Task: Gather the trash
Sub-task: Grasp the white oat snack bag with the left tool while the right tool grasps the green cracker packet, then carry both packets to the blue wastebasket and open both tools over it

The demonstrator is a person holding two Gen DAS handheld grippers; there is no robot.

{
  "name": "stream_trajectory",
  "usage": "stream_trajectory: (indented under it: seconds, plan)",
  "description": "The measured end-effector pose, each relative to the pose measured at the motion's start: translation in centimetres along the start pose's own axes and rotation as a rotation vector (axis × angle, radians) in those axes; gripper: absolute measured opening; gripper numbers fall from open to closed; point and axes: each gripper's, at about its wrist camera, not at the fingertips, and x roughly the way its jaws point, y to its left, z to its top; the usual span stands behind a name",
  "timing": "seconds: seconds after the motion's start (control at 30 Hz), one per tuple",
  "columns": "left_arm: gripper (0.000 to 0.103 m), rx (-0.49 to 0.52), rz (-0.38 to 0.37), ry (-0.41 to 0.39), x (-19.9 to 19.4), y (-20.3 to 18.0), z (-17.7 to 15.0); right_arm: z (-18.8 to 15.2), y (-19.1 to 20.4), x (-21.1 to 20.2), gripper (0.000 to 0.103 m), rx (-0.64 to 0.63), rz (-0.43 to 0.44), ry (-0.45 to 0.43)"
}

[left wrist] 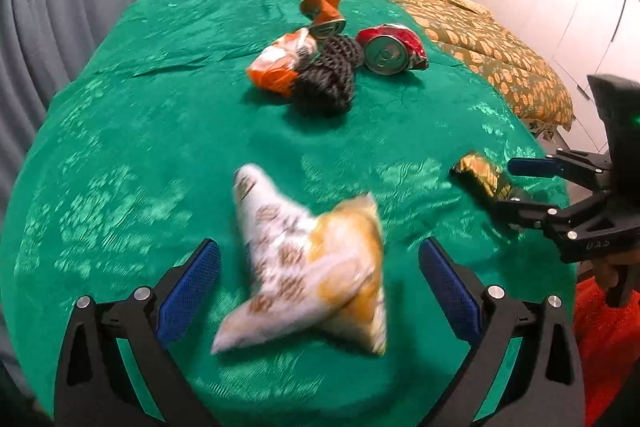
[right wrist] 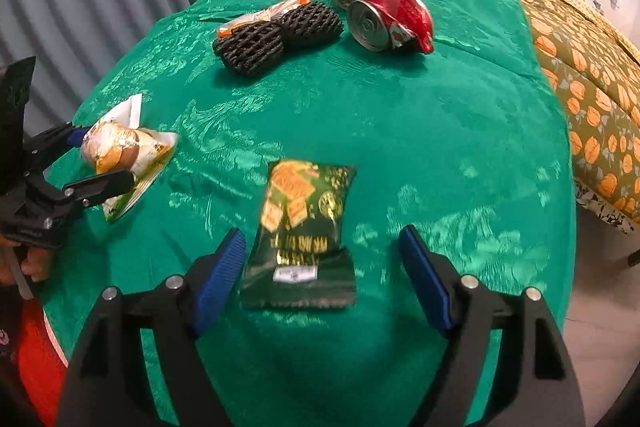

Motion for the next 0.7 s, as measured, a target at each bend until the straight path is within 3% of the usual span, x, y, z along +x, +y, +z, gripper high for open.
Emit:
stream_trajectory:
  seconds: [0.1,0.2,0.27,0.3,0.37,0.7]
  plan:
    - [0.083,0.029,0.037,0.015,1.1,-0.8,0.3,0.8,0.4,0.5,0.075,-0.007,-0.006,0.01]
    - [0.066,0.013,0.043,0.023,1.4,-0.6,0.3,1.2,0.9,1.1,0.061,-0.019,-0.003,0.034]
    - [0.056,0.009,0.048,0.013,1.2,-0.5,0.2,1.3,1.0,1.3,0.045,-0.024,-0.01,0.04]
    - [0.052,0.006,0.05,0.008,1.1,-0.4,0.2,1.2,0.8,1.0,0.043,-0.015,-0.009,0.031]
    - [0.05,-0.006,0.052,-0.005,1.0,-0.3,0.4,0.9,0.6,0.4,0.036,-0.001,-0.004,0.015]
    - [0.047,-0.008,-0.043,-0.062,-0.8,-3.0,0.1,-1.7,-2.2,-5.0,0.034,0.086,0.045,-0.091]
